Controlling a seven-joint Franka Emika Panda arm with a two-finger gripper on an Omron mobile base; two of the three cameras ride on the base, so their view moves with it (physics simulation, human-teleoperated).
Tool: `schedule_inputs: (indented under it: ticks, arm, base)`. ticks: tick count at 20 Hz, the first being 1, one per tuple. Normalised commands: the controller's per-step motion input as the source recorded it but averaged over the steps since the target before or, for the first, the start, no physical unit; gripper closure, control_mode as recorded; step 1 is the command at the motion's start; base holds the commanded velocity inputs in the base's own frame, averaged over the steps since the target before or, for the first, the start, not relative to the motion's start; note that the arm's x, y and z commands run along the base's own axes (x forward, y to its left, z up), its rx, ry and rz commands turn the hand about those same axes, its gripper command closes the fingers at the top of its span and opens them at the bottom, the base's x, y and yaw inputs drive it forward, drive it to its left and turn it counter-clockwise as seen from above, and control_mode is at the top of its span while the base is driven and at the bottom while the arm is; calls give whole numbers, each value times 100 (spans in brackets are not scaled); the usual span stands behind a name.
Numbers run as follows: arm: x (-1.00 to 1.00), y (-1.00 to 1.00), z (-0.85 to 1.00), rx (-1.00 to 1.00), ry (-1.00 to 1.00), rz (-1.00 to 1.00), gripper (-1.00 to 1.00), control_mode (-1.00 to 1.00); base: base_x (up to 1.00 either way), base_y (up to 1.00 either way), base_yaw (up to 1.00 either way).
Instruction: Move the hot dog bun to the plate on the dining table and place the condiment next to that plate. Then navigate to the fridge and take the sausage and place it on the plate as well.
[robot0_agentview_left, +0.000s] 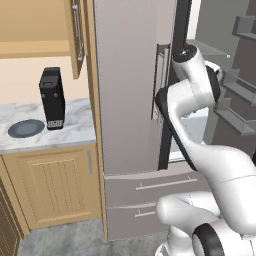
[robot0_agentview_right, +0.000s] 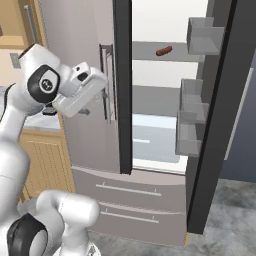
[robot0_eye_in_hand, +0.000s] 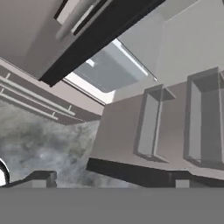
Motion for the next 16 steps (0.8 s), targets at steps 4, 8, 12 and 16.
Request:
schedule_inputs:
  ticks: [4,8,12,16]
  arm:
    - [-28,74,30,37,-11,-5,-100,-100]
    - [-3,45,9,38,-20,-7,-100,-100]
    - [0,14,-14,36,-34,-9,-100,-100]
    - [17,0,-51,20,-36,-9,-100,-100]
  base:
    - [0,0,0]
    - [0,0,0]
    - [0,0,0]
    - [0,0,0]
